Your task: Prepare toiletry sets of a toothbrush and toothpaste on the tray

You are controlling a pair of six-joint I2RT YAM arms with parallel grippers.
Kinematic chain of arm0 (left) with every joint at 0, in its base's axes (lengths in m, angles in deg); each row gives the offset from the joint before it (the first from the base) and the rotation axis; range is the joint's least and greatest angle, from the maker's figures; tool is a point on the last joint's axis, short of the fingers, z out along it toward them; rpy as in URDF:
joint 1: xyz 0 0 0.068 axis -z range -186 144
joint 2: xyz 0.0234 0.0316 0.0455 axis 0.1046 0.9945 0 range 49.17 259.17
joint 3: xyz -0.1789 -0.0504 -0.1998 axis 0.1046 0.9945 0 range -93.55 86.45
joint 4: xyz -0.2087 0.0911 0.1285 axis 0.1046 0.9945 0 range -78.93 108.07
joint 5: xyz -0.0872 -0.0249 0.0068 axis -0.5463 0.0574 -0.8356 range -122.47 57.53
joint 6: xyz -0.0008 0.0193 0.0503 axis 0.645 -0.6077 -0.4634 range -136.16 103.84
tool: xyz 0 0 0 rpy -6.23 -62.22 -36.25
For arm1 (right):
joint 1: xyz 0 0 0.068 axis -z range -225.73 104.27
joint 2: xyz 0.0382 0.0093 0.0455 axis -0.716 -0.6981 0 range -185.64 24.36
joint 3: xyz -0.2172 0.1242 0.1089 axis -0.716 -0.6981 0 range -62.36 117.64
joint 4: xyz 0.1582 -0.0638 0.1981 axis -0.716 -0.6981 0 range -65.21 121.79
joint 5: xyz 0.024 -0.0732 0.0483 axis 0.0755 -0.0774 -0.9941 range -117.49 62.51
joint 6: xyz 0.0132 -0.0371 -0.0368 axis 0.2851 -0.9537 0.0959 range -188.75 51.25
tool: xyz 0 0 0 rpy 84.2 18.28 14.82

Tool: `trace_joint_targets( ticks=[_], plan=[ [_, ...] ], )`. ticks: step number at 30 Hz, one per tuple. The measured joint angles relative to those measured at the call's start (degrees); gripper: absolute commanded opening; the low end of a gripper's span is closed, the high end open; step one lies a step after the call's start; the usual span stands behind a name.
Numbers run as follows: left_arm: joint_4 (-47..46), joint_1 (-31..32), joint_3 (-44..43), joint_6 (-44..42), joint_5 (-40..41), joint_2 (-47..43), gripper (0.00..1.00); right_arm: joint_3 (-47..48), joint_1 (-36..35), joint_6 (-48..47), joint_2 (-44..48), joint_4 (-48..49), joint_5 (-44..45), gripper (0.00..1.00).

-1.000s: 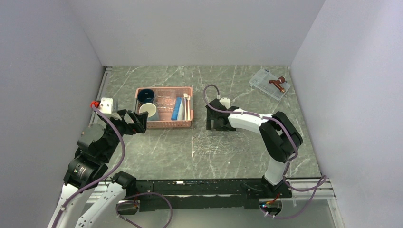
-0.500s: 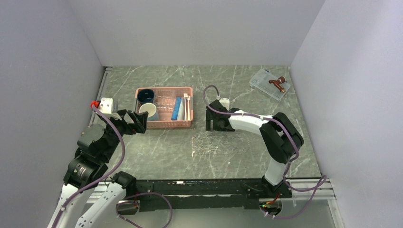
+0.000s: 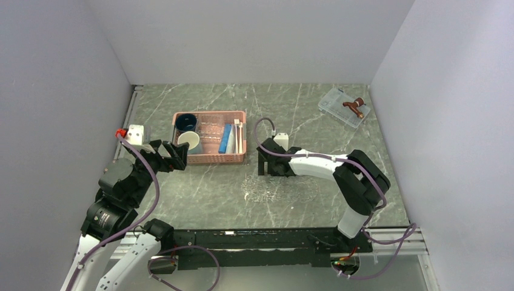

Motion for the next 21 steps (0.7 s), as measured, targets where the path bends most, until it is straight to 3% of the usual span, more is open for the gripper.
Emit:
trace_joint_targets(
  ticks=[10, 21],
  plan=[
    [0.04, 0.0, 0.0, 0.0, 0.02, 0.0, 0.99, -1.73, -1.38, 3.78, 4.61, -4.35, 0.13, 0.98],
    [0.09, 0.0, 0.0, 0.0, 0.02, 0.02, 0.99, -7.76, 5.2, 3.63, 21.9, -11.34, 2.4, 1.0]
  ],
)
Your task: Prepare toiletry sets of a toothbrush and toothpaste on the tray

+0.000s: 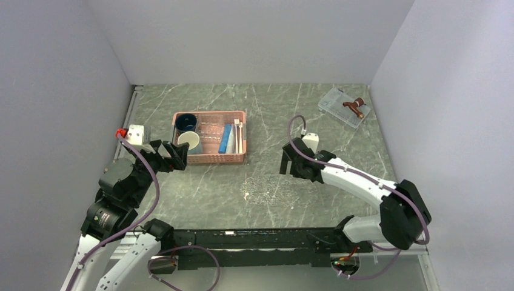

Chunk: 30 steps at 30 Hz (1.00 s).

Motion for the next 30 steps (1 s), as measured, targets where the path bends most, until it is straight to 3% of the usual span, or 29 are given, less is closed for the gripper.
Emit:
trace_joint_targets(
  ticks=[12, 30],
  plan=[
    [0.0, 0.0, 0.0, 0.0, -0.02, 0.0, 0.99, -8.76, 1.9, 4.94, 8.41, -7.58, -0.94, 1.0],
    [0.2, 0.0, 0.0, 0.0, -0.04, 0.76, 0.99, -17.16, 5.27, 5.49, 10.99, -2.78, -8.24, 1.0]
  ],
)
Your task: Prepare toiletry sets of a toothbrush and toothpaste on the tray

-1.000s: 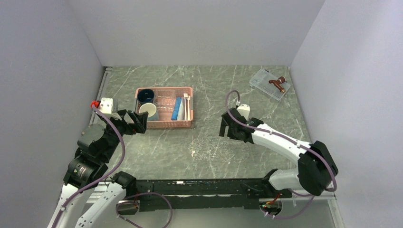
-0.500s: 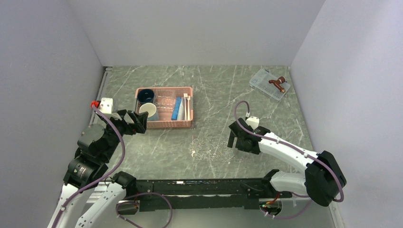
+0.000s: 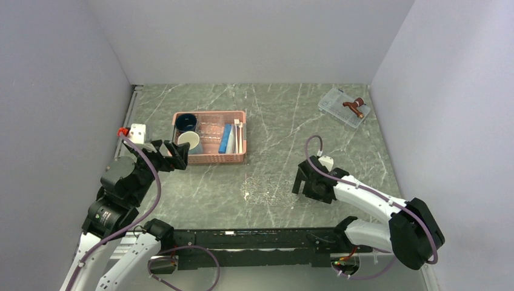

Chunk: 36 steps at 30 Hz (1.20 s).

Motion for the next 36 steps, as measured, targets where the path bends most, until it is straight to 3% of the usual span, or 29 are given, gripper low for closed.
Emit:
trace_joint_targets(
  ticks=[24, 36],
  plan=[
    [0.02, 0.0, 0.0, 0.0, 0.02, 0.31, 0.99, -0.76, 1.53, -9.92, -0.17, 10.4, -8.92, 0.98],
    [0.02, 0.0, 0.0, 0.0, 0.02, 0.31, 0.99, 1.77, -3.32, -11.98, -4.87, 12.37, -8.02, 0.98]
  ],
)
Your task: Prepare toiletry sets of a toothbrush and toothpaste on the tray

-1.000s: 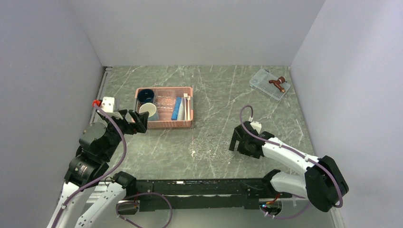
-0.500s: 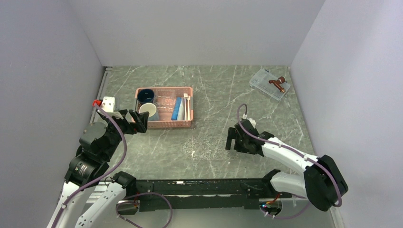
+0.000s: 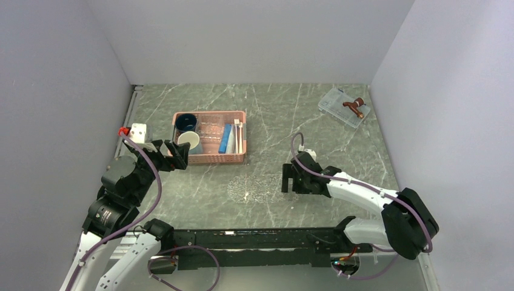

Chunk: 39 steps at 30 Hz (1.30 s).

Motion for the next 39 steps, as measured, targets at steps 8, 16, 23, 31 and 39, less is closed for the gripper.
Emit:
trace_joint_targets(
  ticks=[8, 16, 23, 31, 39],
  plan=[
    [0.0, 0.0, 0.0, 0.0, 0.0, 0.0, 0.99, 1.92, -2.54, 0.61, -1.75, -2.03, 1.86, 0.98],
    [0.0, -0.04, 0.0, 0.0, -0.02, 0.0, 0.99, 15.34, -2.62, -0.61, -4.24, -10.12, 7.54, 0.99],
    [0.0, -0.04, 0.0, 0.02, -0.02, 0.0, 0.99, 29.24, -2.64, -2.78, -10.62, -11.21, 8.94, 0.97],
    [0.0, -0.04, 0.0, 0.0, -0.02, 0.0, 0.99, 43.76, -3.87, -4.13, -21.92, -13.09, 9.4, 0.95],
    [0.0, -0.04, 0.0, 0.0, -0.04, 0.0, 0.99, 56.48, -5.77, -4.74, -32.17, -14.64, 11.15, 0.84]
  ],
)
